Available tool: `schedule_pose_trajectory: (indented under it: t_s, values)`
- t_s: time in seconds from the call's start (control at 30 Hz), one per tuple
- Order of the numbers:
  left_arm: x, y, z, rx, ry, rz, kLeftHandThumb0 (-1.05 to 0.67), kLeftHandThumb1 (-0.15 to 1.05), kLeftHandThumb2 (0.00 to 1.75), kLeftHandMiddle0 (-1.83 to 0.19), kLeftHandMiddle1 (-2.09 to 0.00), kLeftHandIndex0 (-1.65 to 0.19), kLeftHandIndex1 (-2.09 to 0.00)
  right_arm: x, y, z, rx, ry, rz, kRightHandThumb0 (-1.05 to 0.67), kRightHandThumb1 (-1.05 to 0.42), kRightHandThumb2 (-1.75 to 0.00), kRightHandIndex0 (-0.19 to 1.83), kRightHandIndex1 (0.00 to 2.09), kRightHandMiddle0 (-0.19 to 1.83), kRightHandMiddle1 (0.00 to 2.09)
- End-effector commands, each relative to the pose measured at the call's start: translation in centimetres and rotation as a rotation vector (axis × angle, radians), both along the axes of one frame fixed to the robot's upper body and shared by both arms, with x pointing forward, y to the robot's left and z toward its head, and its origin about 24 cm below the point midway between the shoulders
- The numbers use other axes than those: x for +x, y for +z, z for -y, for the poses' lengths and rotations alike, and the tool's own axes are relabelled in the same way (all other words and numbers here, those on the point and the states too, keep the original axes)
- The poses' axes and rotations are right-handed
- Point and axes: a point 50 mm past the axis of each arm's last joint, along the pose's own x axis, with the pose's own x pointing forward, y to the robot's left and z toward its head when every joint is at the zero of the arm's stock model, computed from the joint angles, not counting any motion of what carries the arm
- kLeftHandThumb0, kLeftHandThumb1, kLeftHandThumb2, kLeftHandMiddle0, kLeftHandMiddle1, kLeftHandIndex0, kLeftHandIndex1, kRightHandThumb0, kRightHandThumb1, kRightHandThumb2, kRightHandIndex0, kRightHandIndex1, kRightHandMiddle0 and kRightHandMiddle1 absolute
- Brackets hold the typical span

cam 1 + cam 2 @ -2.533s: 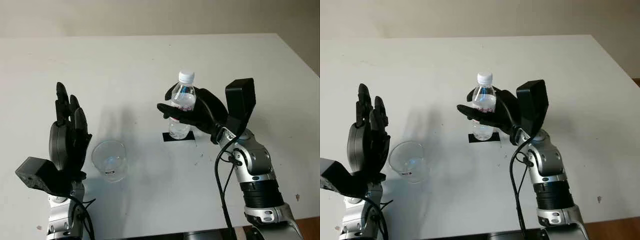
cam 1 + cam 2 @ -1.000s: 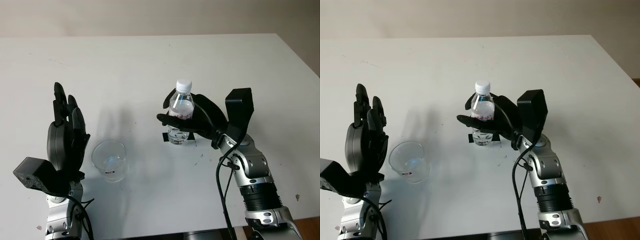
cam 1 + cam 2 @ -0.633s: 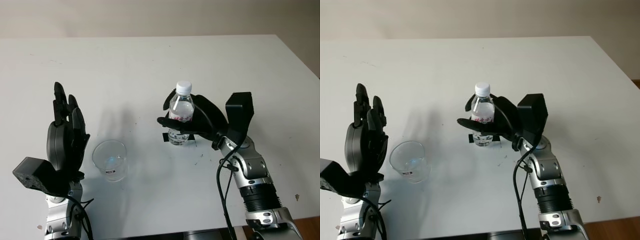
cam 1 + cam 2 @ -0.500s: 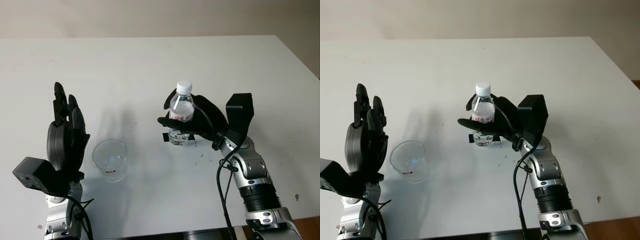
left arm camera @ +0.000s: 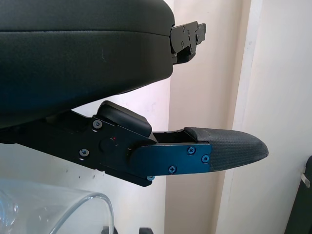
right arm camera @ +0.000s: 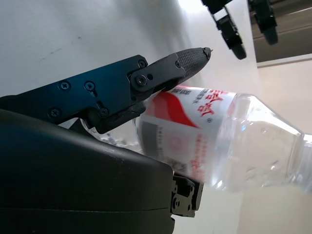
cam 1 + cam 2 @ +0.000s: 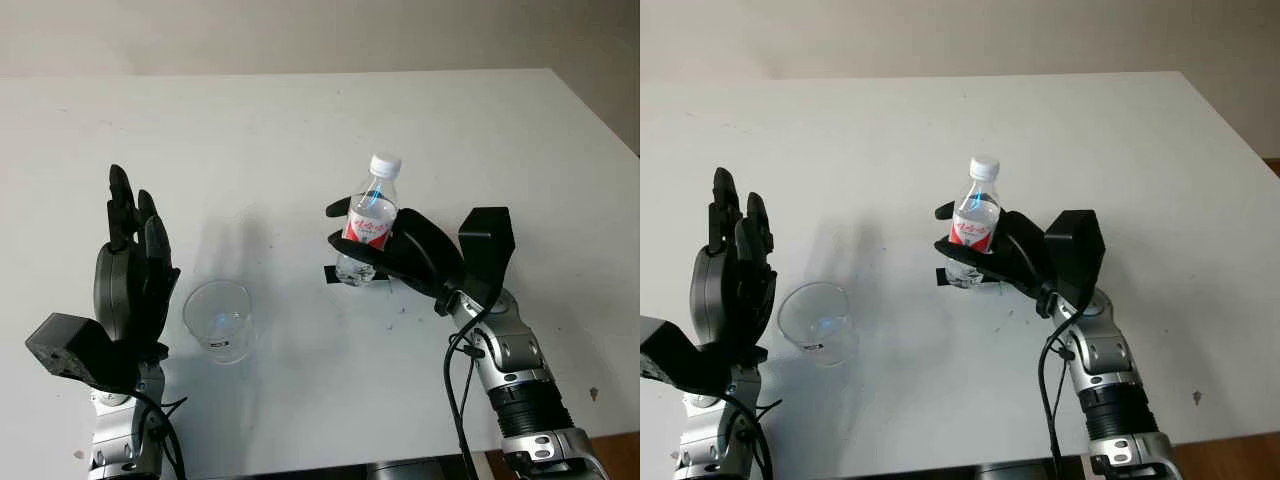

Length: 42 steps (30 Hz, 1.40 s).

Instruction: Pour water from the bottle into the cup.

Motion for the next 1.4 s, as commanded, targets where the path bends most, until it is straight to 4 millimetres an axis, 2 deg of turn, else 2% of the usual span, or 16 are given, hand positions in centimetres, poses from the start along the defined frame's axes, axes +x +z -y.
schedule_pose_trajectory:
  t_s: [0.0, 0.03, 0.07, 0.13, 0.2, 0.6, 0.8, 1.37]
  values:
    - [0.0, 0.4, -0.1, 0.013, 0.000, 0.013, -0.89, 1.05, 0.50, 0.14, 0.00, 0.19, 0.00, -0.5, 0.0, 0.6, -0.047, 0.016, 0.039, -0.72, -0.91, -0.05, -0.11, 0.42, -0.15, 0.64]
    - [0.0, 0.4, -0.1, 0.012, -0.002, 0.013, -0.89, 1.05, 0.50, 0.15, 0.00, 0.19, 0.00, -0.7, 0.1, 0.7, -0.069, 0.037, 0.062, -0.78, -0.91, -0.05, -0.16, 0.19, -0.17, 0.37]
    - [0.0, 0.4, -0.1, 0.011, -0.003, 0.013, -0.89, 1.05, 0.50, 0.15, 0.00, 0.19, 0.00, -0.8, 0.1, 0.7, -0.083, 0.051, 0.078, -0.82, -0.91, -0.06, -0.17, 0.10, -0.18, 0.23]
    - [0.0, 0.4, -0.1, 0.007, -0.003, 0.012, -0.89, 1.05, 0.49, 0.15, 0.00, 0.19, 0.00, -1.1, 0.2, 0.8, -0.122, 0.084, 0.134, -0.87, -0.92, -0.06, -0.19, 0.02, -0.19, 0.06]
    - [0.1, 0.4, 0.0, 0.009, -0.002, 0.010, -0.89, 1.05, 0.49, 0.15, 0.00, 0.19, 0.00, -1.4, 0.3, 0.8, -0.138, 0.093, 0.181, -0.91, -0.93, -0.06, -0.19, 0.01, -0.19, 0.02]
    - [0.1, 0.3, 0.0, 0.010, -0.001, 0.006, -0.90, 1.05, 0.47, 0.15, 0.00, 0.19, 0.00, -1.9, 0.8, 0.8, -0.111, 0.093, 0.218, -0.91, -0.93, -0.06, -0.19, 0.00, -0.19, 0.00]
    - [0.1, 0.3, 0.1, 0.007, -0.009, 0.008, -0.90, 1.05, 0.48, 0.15, 0.00, 0.19, 0.00, -1.7, 0.7, 1.2, -0.118, 0.025, 0.238, -0.95, -0.94, -0.06, -0.19, 0.00, -0.19, 0.00]
    - [0.4, 0.3, 0.1, 0.017, -0.013, 0.017, -0.91, 1.05, 0.49, 0.15, 0.00, 0.19, 0.00, -2.4, -1.0, 0.4, 0.015, -0.119, 0.228, -0.94, -0.96, -0.06, -0.19, 0.00, -0.19, 0.00]
